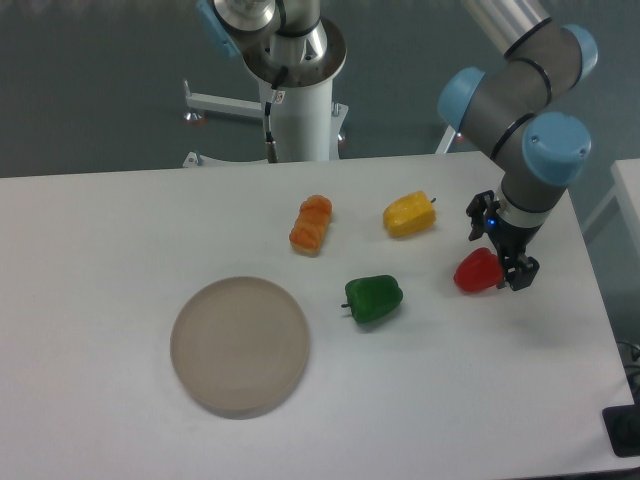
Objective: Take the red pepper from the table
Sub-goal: 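Lower the gripper over the red pepper and close on it, then lift the red pepper up and move it toward the yellow pepper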
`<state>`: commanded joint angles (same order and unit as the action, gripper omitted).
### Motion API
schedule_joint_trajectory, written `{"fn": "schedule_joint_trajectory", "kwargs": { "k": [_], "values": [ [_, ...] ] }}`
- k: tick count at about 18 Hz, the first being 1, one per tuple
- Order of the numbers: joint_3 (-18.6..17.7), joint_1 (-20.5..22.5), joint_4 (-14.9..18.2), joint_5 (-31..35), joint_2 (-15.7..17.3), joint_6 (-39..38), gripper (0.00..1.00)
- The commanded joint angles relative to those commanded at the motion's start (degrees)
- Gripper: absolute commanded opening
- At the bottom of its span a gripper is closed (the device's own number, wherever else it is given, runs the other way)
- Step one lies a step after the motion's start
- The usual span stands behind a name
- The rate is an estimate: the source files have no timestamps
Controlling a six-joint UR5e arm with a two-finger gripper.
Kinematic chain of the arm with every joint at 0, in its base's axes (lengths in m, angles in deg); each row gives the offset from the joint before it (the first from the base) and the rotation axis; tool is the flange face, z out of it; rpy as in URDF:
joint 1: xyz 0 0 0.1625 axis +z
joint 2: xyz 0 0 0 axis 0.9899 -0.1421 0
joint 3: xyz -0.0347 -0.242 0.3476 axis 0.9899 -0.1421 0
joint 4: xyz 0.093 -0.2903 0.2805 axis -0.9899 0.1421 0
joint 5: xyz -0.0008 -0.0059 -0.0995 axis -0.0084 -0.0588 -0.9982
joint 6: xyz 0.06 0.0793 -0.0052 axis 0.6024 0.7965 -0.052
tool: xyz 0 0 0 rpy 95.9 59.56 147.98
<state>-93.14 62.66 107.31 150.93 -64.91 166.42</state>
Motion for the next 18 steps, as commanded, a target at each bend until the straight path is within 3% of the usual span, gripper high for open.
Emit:
{"fn": "schedule_joint_trajectory", "kwargs": {
  "k": [2, 11, 12, 15, 16, 18],
  "values": [
    [-2.21, -0.09, -3.08, 0.0, 0.09, -0.44, 1.0],
    [-3.53, 0.17, -3.45, -0.08, -0.35, 0.35, 1.0],
    [-3.45, 0.17, -3.45, -0.08, -0.35, 0.26, 0.93],
    [-3.18, 0.09, -3.36, -0.08, -0.35, -0.27, 0.32],
    [-3.18, 0.17, -3.36, -0.34, -0.18, -0.18, 0.22],
    [-2.92, 0.0, -3.19, -0.26, 0.35, -0.7, 0.22]
  ]
}}
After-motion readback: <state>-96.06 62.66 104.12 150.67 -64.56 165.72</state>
